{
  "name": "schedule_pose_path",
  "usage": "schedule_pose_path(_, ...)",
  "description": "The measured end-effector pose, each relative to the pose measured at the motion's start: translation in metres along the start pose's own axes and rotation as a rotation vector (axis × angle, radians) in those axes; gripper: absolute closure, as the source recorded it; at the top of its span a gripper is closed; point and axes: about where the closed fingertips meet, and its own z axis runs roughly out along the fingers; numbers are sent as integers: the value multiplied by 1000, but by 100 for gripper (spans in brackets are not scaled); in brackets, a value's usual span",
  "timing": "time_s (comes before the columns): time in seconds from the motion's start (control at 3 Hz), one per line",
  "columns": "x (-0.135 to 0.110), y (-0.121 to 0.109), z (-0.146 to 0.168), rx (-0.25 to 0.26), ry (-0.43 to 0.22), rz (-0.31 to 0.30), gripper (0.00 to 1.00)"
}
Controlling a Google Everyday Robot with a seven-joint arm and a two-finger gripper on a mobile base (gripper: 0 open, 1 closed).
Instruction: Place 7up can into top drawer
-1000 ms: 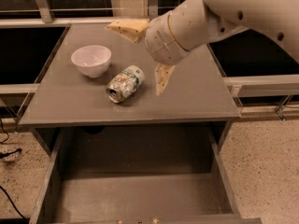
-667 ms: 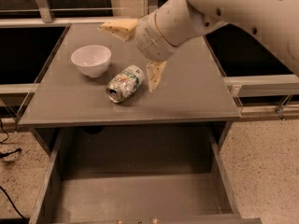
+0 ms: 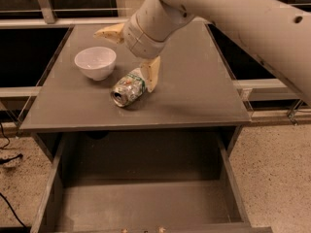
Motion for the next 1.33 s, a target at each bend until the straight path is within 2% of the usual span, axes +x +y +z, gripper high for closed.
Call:
schedule_pose_path(0.67, 6, 2, 34, -121, 39, -32, 0)
schedule_pose_path(1.0, 9, 15, 44, -222, 80, -48, 0)
schedule_pose_path(1.33, 13, 27, 47, -284, 101, -34, 0)
